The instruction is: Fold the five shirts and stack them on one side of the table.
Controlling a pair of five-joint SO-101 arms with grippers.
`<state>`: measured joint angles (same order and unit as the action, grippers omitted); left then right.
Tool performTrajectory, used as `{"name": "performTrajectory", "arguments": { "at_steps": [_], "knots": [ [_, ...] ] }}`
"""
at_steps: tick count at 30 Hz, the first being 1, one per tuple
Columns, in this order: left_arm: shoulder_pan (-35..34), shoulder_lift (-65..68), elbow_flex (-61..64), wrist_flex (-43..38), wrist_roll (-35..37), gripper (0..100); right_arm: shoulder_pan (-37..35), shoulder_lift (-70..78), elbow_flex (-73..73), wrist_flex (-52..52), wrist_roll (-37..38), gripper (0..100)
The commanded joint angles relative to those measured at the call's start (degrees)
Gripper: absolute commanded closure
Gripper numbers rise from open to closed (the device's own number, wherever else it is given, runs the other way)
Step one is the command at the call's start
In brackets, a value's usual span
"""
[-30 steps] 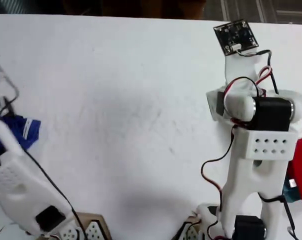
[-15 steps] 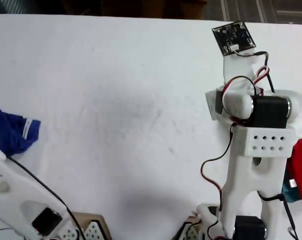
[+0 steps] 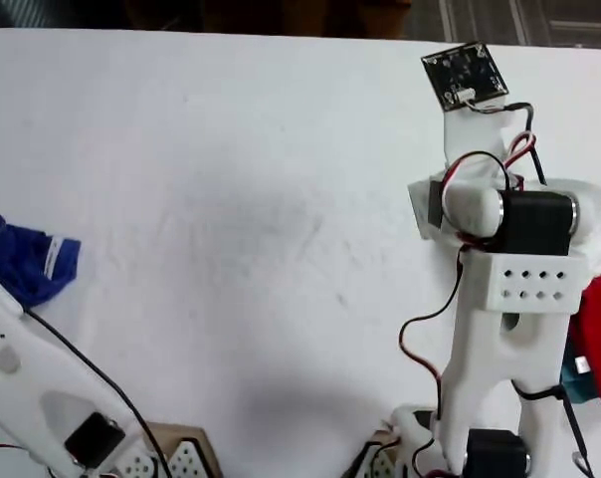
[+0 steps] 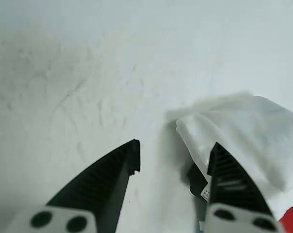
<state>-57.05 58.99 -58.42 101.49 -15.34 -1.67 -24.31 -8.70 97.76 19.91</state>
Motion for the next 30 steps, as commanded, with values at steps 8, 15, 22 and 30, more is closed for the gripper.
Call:
{"name": "performTrajectory", "arguments": {
  "at_steps": [8, 15, 22, 30],
  "knots": [
    [6.7, -15.9, -1.2, 1.0, 6.5, 97, 0.0, -1.9, -0.3, -0.7, -0.1, 76.8],
    [21.3, -33.1, -1.1, 1.1, 6.9, 97, 0.0, -2.1, -0.3, -0.6, -0.1, 76.8],
    [41.5, -51.9, 9.3, 1.0, 8.3, 97, 0.0, -2.1, -0.3, -0.5, -0.1, 76.8],
    [53.7, -67.2, 33.1, -3.6, 8.4, 97, 0.0, -2.1, -0.3, -0.5, -0.1, 76.8]
  ]
}}
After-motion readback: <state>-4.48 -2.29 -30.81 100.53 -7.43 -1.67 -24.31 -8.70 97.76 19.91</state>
